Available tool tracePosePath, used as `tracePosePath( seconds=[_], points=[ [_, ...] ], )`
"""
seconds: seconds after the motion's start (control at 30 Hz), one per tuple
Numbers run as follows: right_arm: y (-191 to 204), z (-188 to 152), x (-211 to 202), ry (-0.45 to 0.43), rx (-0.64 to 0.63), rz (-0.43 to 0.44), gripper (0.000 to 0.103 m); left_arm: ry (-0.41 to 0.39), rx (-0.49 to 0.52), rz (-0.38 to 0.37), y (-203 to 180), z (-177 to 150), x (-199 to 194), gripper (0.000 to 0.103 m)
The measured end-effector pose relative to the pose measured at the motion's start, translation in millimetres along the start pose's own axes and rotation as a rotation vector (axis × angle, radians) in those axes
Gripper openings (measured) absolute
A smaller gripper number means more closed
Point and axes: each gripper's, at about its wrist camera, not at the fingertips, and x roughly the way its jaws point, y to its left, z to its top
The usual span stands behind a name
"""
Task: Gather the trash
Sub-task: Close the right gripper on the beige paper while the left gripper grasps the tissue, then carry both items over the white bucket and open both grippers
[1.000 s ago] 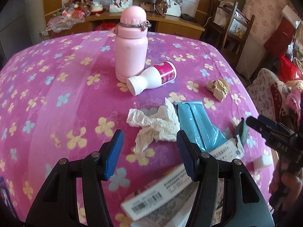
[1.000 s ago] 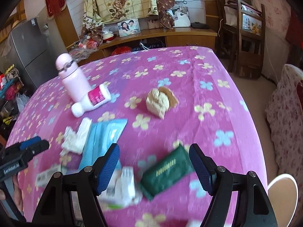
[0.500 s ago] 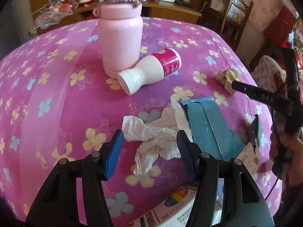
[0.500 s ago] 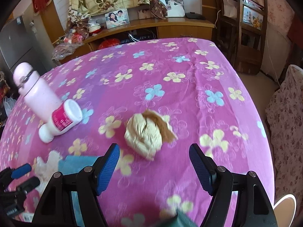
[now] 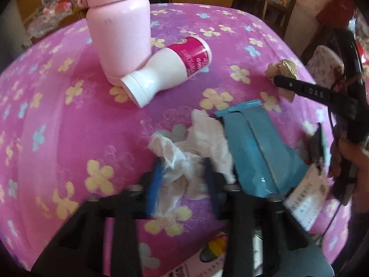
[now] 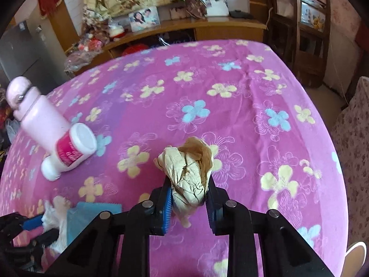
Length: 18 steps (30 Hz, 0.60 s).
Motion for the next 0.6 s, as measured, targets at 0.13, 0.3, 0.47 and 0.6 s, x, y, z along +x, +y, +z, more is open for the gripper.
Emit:
tracePosePath(
  seconds=[0.13, 0.3, 0.47, 0.6],
  points=[
    [3, -11, -28, -0.027, -0.014, 0.038, 0.023, -0.047, -0.034, -0.003, 3, -8, -17, 0.011],
    [11, -34, -71, -0.064, -0.048, 0.084, 0.023, -0.128, -0.076, -0.019, 6, -21, -57, 0.009],
    [21, -65, -110, -0.088, -0.075, 0.127, 0.023, -0.195, -0.069, -0.027, -6, -41, -99, 0.009],
    [25, -89, -133, -0.098, -0.067, 0.155, 0.023, -0.231, -0.041, -0.031, -28, -62, -122, 0.009]
  ],
)
